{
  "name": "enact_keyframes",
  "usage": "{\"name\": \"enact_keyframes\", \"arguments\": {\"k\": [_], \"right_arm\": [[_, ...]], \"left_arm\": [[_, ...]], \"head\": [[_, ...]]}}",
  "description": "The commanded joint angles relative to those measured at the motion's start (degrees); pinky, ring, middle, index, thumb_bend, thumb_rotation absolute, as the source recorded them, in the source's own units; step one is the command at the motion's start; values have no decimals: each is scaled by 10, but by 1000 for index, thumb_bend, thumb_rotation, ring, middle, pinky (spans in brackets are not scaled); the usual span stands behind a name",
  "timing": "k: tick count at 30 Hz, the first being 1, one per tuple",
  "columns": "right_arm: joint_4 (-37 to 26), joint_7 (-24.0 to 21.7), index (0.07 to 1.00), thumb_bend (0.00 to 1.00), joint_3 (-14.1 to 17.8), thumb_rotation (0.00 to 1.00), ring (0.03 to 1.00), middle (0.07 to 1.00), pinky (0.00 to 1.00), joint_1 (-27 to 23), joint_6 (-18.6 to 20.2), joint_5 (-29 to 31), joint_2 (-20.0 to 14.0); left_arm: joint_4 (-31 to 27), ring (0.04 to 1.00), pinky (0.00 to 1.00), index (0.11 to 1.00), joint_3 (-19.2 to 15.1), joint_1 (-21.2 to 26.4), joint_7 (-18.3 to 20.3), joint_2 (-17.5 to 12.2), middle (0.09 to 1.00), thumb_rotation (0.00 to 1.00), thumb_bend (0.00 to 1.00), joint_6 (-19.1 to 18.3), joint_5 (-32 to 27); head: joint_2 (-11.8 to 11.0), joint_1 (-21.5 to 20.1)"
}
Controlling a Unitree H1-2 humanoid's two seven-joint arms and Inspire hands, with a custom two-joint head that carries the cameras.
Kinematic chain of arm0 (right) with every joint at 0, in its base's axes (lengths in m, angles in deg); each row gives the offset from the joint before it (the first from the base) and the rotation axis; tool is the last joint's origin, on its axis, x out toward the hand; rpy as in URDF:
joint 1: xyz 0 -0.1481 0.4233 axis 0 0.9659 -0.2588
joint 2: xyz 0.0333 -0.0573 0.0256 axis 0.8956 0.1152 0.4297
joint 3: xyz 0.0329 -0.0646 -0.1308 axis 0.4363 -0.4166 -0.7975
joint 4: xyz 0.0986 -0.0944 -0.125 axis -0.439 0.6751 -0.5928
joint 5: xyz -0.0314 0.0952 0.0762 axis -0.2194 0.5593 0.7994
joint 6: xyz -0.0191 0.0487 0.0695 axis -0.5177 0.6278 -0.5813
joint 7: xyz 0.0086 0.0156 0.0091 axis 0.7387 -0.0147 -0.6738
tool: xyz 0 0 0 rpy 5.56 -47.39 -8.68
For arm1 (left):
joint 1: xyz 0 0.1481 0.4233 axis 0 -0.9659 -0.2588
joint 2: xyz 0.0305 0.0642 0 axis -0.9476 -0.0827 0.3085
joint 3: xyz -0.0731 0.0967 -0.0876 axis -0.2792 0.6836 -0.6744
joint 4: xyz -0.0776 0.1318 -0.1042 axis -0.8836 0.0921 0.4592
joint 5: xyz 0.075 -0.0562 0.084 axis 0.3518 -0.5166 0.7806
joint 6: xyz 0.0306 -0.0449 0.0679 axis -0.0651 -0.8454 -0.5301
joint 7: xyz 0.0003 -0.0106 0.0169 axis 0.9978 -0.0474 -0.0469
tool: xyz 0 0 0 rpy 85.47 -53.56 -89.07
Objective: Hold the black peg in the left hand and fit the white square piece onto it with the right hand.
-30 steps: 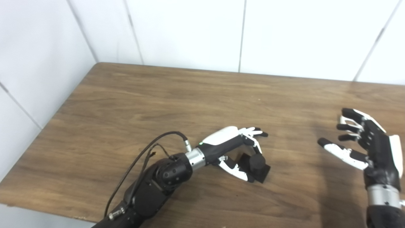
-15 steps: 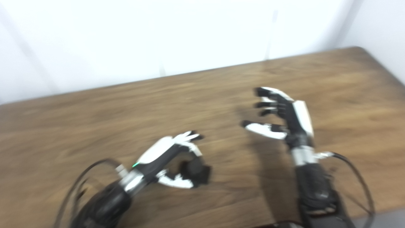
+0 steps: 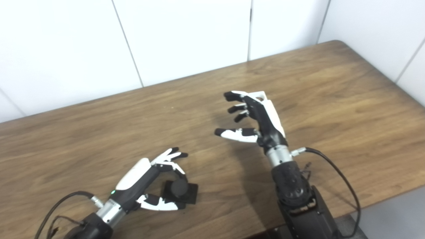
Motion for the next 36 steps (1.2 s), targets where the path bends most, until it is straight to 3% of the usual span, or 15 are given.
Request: {"name": "enact_keyframes", "arguments": {"k": [1, 6, 13, 19, 27, 31, 36], "right_arm": [[-13, 2, 739, 655, 5, 178, 645, 743, 522, -44, -13, -18, -18], [-8, -42, 753, 668, 17, 251, 700, 789, 552, -98, 32, -50, -85], [-5, -156, 765, 714, -4, 308, 839, 882, 650, -164, 113, -104, -199], [21, -204, 764, 748, -22, 294, 842, 893, 637, -203, 119, -135, -260], [102, -306, 794, 737, -81, 312, 941, 953, 765, -274, 88, -157, -355], [142, -318, 770, 718, -95, 283, 934, 937, 778, -297, 71, -157, -369], [191, -338, 777, 744, -113, 337, 948, 944, 835, -321, 66, -161, -375]], "left_arm": [[8, 989, 978, 489, -4, -3, 18, -20, 907, 54, 521, -1, 3], [7, 989, 967, 490, -6, -5, 20, -20, 905, 54, 521, -4, 5], [7, 990, 947, 490, -11, -8, 26, -19, 905, 54, 521, -2, 1], [2, 989, 943, 490, -16, -11, 27, -20, 905, 54, 521, -5, 1], [4, 982, 925, 489, -18, -12, 30, -21, 901, 54, 521, -8, 2], [4, 982, 935, 489, -19, -12, 31, -18, 902, 54, 521, -6, 0], [4, 986, 914, 489, -19, -13, 31, -18, 905, 53, 520, -6, 1]], "head": [[-1, 0], [-5, 2], [-5, 4], [-5, 4], [-10, 7], [-10, 9], [-7, 10]]}}
